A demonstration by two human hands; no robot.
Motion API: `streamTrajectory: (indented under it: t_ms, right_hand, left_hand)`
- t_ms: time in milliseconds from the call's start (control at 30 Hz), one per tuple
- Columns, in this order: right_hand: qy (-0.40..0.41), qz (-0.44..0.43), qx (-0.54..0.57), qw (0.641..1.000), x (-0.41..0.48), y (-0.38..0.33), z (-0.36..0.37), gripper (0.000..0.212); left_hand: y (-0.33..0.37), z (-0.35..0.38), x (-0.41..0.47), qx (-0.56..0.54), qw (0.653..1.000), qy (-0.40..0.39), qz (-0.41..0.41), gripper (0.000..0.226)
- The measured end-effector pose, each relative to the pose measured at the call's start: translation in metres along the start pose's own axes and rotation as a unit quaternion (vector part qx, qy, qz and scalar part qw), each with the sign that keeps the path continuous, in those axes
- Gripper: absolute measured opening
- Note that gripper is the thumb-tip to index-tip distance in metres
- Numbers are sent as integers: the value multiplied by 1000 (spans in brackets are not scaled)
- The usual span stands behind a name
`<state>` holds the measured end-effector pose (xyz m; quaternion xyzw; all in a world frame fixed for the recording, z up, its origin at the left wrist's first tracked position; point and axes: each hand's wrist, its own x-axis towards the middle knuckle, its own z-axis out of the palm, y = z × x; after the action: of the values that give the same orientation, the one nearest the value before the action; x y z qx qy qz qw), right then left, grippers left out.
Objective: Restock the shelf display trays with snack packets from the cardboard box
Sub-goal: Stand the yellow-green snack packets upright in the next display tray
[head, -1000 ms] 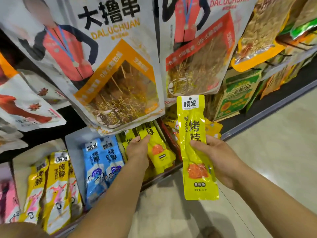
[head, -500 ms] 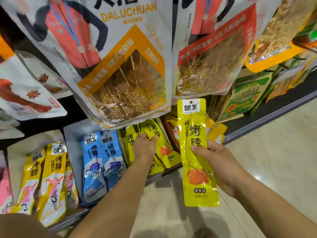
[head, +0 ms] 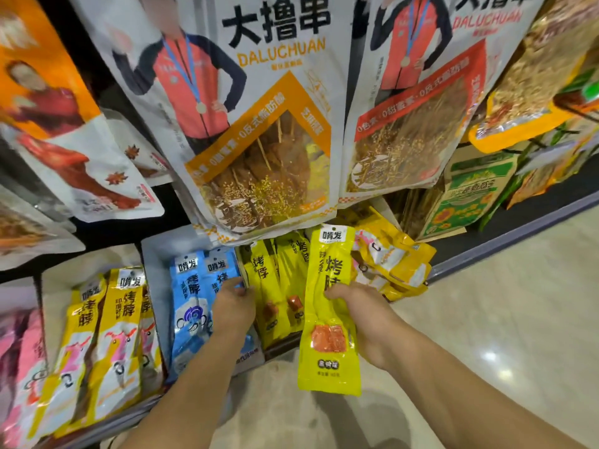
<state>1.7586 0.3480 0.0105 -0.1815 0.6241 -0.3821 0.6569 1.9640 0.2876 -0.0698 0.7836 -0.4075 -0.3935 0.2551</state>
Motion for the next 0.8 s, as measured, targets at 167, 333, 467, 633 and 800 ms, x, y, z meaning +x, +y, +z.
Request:
streamTrajectory:
  t_ms: [167, 333, 467, 633, 800]
  right_hand:
    - [-54, 10, -98, 994, 26, -3, 31, 67]
    - [-79, 28, -129, 988, 66, -3, 53, 95]
    - [-40, -2, -174, 984, 82, -11, 74, 75]
    - [-15, -35, -243, 969, 108, 5, 100, 68]
    - [-9, -94, -352, 931, 117, 12, 107, 70]
  left_hand:
    - [-13, -10, 9, -6, 1000, -13, 16, 24]
    - [-19, -12, 17, -24, 999, -40, 20, 15]
    - [-20, -14, 22, -63, 996, -65, -5, 18]
    - [-23, -13, 25, -72, 995, -73, -9, 24]
    - [-23, -14, 23, -71, 995, -73, -5, 21]
